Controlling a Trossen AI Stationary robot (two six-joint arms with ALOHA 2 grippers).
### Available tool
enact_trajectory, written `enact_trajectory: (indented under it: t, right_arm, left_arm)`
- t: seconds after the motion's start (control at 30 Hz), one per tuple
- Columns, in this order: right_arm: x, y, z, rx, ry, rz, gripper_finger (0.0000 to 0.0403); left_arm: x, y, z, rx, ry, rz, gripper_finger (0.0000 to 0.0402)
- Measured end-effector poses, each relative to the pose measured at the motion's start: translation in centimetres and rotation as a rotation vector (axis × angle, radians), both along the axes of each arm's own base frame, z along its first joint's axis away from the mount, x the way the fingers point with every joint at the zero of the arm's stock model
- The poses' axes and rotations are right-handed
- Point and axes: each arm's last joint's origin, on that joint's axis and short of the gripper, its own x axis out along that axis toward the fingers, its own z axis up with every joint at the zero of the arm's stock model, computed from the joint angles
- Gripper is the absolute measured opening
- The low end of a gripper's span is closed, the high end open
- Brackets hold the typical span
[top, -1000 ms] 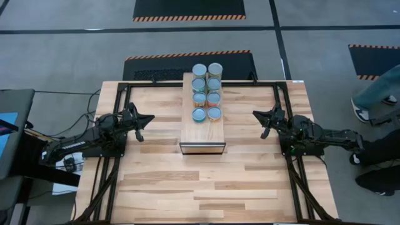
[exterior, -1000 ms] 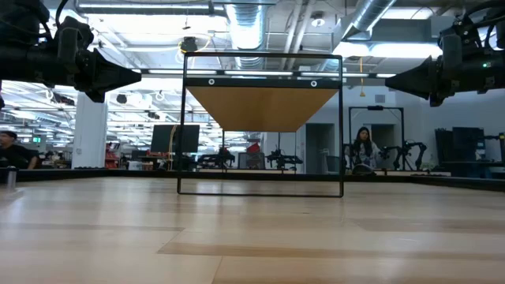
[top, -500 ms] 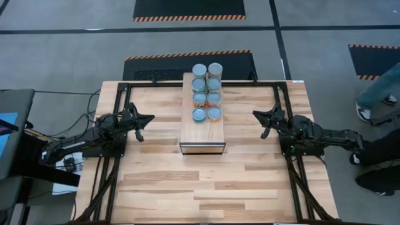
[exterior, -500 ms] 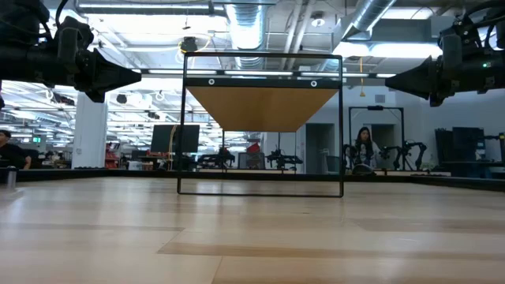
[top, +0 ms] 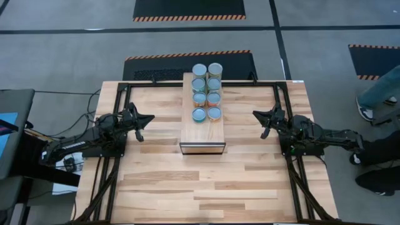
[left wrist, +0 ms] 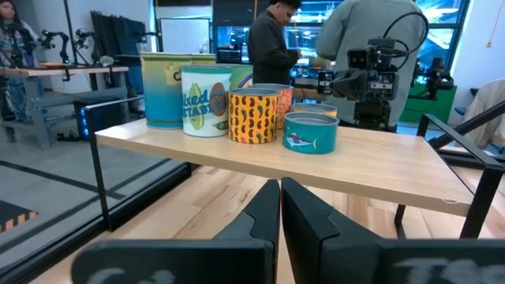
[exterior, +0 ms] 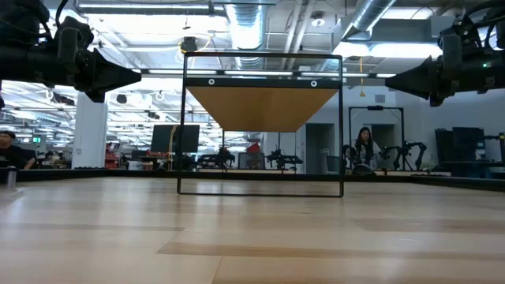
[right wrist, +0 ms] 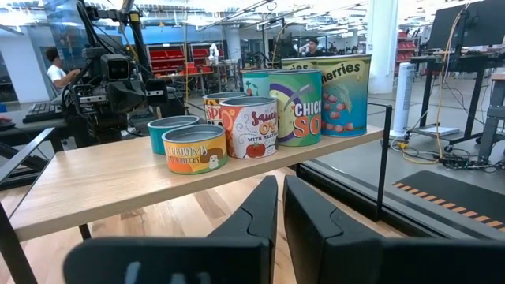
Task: Pick and place cans onto a shelf
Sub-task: Return to Home Position
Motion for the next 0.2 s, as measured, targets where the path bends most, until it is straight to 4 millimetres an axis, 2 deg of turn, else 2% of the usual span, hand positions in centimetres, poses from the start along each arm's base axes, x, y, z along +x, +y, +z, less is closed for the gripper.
enact_trajectory:
  t: [0.2]
  right_arm:
    - [0.0, 0.0, 0.0, 0.0, 0.0, 0.0, 0.0049]
  left_arm:
    - [0.0, 0.0, 0.0, 0.003, 0.001, 0.0, 0.0004]
